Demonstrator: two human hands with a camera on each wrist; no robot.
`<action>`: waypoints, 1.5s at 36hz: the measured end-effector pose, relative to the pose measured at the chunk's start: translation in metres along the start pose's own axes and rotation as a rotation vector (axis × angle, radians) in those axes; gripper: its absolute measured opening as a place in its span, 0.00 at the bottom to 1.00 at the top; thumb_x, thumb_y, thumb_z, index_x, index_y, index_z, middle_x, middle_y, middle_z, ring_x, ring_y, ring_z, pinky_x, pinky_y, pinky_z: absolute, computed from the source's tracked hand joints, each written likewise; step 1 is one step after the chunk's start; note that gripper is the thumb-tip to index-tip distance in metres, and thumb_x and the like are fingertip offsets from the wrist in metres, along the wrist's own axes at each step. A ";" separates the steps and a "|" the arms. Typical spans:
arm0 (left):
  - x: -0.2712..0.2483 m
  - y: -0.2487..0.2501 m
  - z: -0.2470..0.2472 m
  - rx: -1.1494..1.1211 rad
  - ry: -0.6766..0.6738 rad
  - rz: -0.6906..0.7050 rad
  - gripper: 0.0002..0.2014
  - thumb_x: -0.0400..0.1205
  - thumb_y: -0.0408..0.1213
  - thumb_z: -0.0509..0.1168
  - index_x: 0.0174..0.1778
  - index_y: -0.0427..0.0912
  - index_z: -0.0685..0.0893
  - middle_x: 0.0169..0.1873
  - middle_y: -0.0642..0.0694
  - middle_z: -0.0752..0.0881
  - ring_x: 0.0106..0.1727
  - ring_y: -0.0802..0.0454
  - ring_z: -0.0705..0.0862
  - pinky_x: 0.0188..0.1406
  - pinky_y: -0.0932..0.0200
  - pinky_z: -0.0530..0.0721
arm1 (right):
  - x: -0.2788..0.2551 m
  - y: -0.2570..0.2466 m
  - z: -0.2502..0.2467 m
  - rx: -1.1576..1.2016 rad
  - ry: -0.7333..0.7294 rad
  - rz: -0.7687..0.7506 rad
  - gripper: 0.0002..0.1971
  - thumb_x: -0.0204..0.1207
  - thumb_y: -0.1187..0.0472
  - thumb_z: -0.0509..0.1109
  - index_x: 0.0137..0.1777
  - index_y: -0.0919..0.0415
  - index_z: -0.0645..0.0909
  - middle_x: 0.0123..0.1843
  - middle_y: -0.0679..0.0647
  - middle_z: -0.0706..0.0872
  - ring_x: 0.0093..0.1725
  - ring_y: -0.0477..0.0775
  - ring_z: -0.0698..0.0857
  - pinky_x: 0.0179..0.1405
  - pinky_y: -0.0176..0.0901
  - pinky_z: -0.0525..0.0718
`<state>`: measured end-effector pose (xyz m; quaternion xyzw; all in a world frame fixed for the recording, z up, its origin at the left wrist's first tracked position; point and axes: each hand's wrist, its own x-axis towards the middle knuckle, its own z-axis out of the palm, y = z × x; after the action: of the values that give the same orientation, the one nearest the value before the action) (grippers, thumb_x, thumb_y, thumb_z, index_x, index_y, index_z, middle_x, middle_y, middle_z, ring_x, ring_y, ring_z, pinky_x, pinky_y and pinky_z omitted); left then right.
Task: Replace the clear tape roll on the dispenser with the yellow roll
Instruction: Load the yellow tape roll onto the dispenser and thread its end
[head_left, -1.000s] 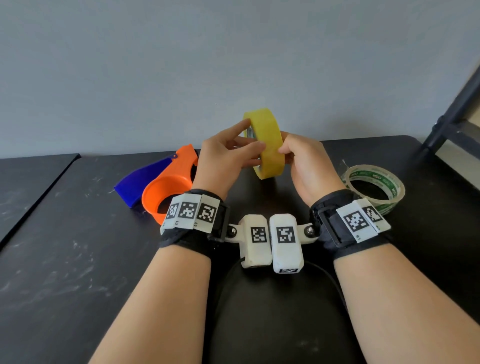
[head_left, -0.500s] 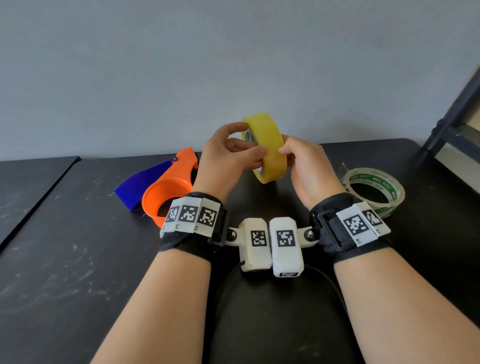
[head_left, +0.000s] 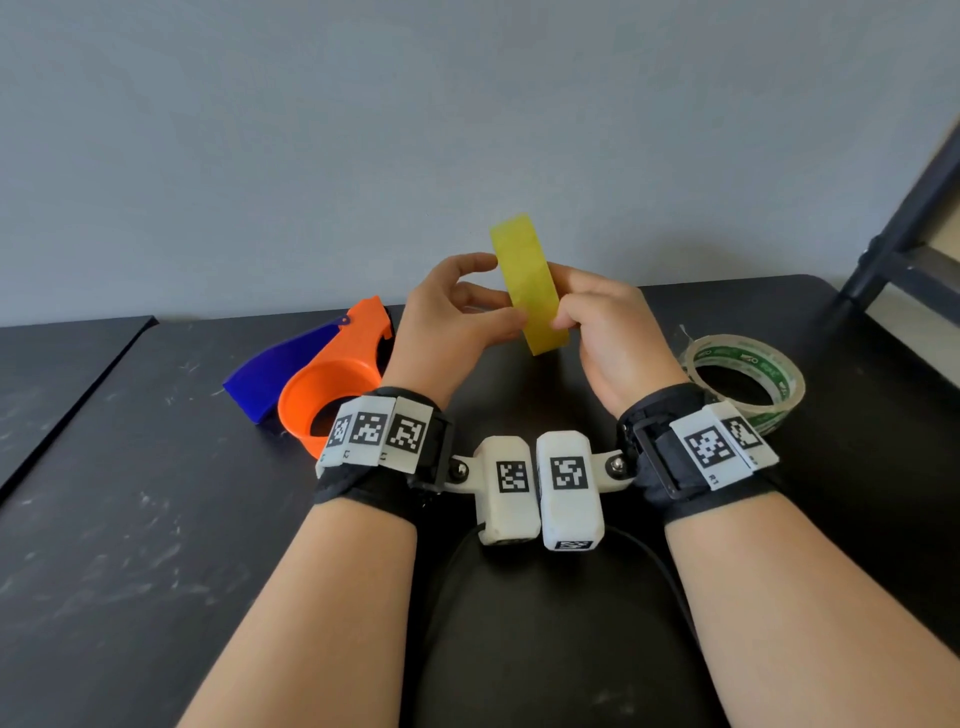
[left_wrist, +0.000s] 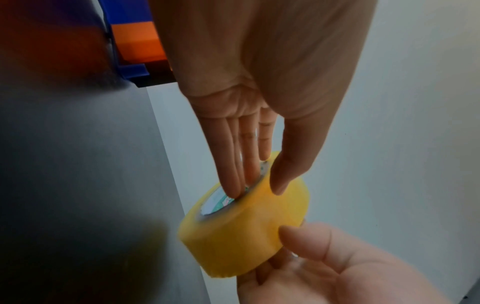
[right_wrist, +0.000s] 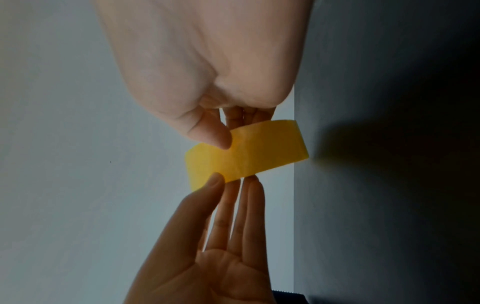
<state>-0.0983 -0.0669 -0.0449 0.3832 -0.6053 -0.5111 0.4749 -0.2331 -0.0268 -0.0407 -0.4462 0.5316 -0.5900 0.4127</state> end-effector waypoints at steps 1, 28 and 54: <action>0.000 0.000 0.000 0.017 -0.001 0.003 0.25 0.72 0.25 0.75 0.64 0.43 0.79 0.43 0.40 0.91 0.47 0.40 0.90 0.53 0.45 0.90 | 0.000 0.001 0.000 -0.005 0.002 -0.006 0.31 0.64 0.79 0.57 0.63 0.60 0.87 0.57 0.58 0.91 0.60 0.55 0.85 0.57 0.43 0.81; -0.005 0.004 -0.004 -0.087 0.129 -0.017 0.21 0.77 0.25 0.71 0.63 0.36 0.73 0.45 0.35 0.88 0.45 0.42 0.91 0.54 0.48 0.90 | 0.001 0.010 -0.002 -0.256 -0.049 -0.019 0.20 0.72 0.71 0.65 0.62 0.56 0.85 0.55 0.53 0.91 0.59 0.53 0.87 0.65 0.52 0.84; -0.058 0.057 -0.003 0.867 0.176 0.546 0.12 0.80 0.31 0.67 0.53 0.46 0.92 0.51 0.46 0.88 0.54 0.45 0.84 0.47 0.60 0.76 | -0.073 -0.046 0.002 -0.259 -0.123 -0.006 0.22 0.76 0.74 0.67 0.68 0.58 0.82 0.56 0.54 0.87 0.57 0.51 0.83 0.48 0.32 0.78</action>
<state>-0.0793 -0.0021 0.0002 0.4142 -0.7973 -0.0367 0.4376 -0.2132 0.0473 -0.0008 -0.5325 0.5755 -0.4894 0.3817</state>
